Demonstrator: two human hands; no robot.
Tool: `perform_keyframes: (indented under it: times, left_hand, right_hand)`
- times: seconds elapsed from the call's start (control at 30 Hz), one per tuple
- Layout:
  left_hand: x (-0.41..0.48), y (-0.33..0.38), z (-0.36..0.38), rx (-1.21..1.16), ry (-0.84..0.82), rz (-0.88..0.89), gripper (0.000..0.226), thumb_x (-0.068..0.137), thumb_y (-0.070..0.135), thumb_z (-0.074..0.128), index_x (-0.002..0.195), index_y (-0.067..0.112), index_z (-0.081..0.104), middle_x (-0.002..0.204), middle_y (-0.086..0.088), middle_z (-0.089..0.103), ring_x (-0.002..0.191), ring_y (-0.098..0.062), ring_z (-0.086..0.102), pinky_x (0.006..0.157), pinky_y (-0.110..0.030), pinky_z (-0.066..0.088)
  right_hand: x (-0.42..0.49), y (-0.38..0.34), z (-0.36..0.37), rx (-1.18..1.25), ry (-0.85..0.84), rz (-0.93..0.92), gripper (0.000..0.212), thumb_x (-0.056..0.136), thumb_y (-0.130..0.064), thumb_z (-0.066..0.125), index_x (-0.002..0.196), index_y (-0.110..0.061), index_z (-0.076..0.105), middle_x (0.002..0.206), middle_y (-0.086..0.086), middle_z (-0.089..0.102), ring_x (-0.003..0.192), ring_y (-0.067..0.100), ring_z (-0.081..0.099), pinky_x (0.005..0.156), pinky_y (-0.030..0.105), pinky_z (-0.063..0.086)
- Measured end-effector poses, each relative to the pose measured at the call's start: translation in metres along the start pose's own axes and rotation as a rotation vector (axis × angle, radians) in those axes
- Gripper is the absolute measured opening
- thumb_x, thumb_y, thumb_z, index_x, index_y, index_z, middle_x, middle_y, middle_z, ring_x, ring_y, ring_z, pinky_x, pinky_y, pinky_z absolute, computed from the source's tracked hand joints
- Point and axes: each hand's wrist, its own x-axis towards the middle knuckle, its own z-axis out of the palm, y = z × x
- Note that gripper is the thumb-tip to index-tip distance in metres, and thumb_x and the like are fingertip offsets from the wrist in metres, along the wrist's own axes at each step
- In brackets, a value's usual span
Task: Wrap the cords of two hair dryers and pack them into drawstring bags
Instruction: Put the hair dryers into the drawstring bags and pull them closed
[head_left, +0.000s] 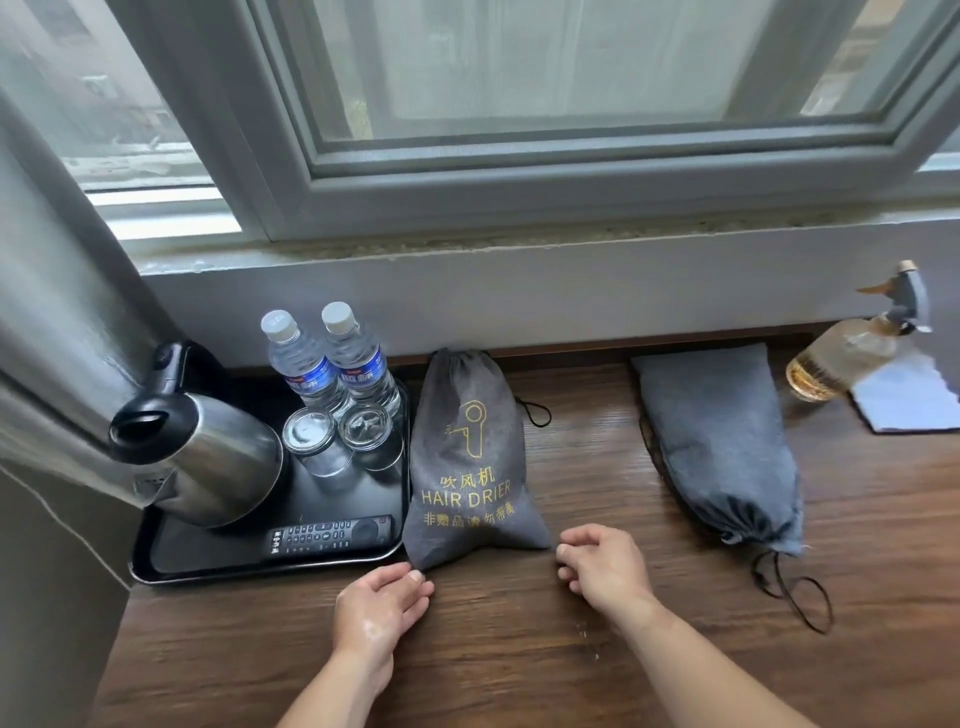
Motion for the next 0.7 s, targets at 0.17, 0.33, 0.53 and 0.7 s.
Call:
perform_keyframes:
  times: [0.17,0.33,0.53,0.7]
  left_hand:
    - [-0.034,-0.004,0.001,0.082,-0.036,0.010,0.012,0.093,-0.006,0.066,0.105,-0.007,0.065,0.092,-0.024,0.075,0.082,-0.034,0.074,0.072,-0.036,0.058]
    - [-0.062,-0.001,0.050,0.351,-0.167,0.140,0.012,0.091,-0.001,0.071,0.103,0.000,0.068,0.079,-0.013,0.077,0.081,-0.026,0.077,0.073,-0.033,0.061]
    - [-0.082,-0.003,0.144,0.853,-0.238,0.410,0.020,0.082,0.019,0.083,0.101,0.019,0.074,0.082,0.003,0.079,0.072,-0.005,0.074,0.075,-0.022,0.061]
    - [-0.097,-0.018,0.227,1.130,-0.293,0.560,0.044,0.084,0.029,0.081,0.125,0.022,0.067,0.110,0.010,0.071,0.083,0.002,0.070,0.085,-0.009,0.046]
  right_hand:
    - [-0.015,0.011,-0.060,-0.053,-0.055,-0.129,0.010,0.084,-0.008,0.076,0.091,-0.016,0.073,0.067,0.007,0.075,0.068,0.021,0.075,0.055,0.028,0.057]
    - [-0.018,0.026,-0.139,-0.125,-0.027,-0.204,0.011,0.084,-0.010,0.079,0.091,-0.017,0.074,0.068,0.005,0.075,0.063,0.018,0.073,0.058,0.032,0.057]
    - [-0.003,0.040,-0.233,-0.311,0.071,-0.333,0.021,0.077,-0.018,0.086,0.089,-0.030,0.073,0.076,-0.012,0.074,0.062,-0.001,0.068,0.070,0.011,0.051]
    - [0.025,0.065,-0.288,-0.536,0.135,-0.528,0.036,0.073,-0.025,0.087,0.106,-0.026,0.072,0.093,-0.012,0.068,0.084,0.007,0.066,0.086,0.028,0.054]
